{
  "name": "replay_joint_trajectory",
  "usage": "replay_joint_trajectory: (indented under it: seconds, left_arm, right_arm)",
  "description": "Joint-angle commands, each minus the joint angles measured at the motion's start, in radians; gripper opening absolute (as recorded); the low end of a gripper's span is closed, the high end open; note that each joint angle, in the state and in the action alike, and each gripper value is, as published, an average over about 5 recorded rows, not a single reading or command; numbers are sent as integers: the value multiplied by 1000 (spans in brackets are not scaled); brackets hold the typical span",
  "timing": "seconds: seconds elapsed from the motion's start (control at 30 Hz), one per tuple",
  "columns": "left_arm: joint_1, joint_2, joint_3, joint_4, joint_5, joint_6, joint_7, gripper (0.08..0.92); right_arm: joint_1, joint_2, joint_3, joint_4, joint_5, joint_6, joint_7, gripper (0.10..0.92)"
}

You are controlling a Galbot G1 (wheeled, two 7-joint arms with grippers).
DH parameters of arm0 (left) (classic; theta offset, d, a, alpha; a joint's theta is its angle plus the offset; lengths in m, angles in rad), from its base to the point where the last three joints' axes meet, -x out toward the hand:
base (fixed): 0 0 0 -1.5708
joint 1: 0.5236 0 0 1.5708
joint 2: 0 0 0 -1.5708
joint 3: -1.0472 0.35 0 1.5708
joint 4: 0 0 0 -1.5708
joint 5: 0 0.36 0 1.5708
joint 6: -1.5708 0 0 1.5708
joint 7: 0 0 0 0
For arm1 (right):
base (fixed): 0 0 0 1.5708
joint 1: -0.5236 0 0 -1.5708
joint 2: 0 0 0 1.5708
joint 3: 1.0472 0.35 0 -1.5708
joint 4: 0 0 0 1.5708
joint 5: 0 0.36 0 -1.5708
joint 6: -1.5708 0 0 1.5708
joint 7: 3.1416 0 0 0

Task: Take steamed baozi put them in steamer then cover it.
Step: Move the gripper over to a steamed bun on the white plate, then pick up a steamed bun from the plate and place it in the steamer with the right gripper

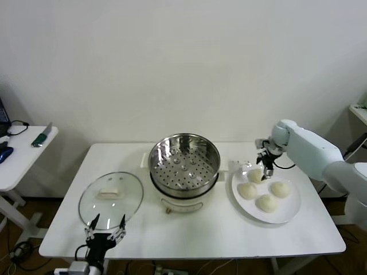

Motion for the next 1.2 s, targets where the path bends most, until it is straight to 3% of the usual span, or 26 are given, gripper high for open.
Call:
replay_joint_trajectory:
  seconds: [0.03, 0.23, 0.5, 0.67, 1.2]
  left_arm:
    - [0, 2, 0, 4, 0, -3, 0, 823]
    - [-3, 3, 1, 8, 0, -3, 0, 823]
    - [-3, 8, 1, 12, 2, -5, 0, 823]
    - [-2, 11, 0, 12, 2, -6, 0, 823]
    - [1, 29, -2, 9, 2, -7, 0, 823]
  right_arm:
    - [-19, 25, 25, -52, -23, 7, 10, 822]
    - [-21, 43, 42, -67, -21, 13, 30, 780]
    - [-13, 37, 27, -48, -13, 14, 14, 622]
    - [27, 16, 0, -9, 21, 19, 7, 611]
    - [587, -87, -412, 497, 283, 161, -34, 611]
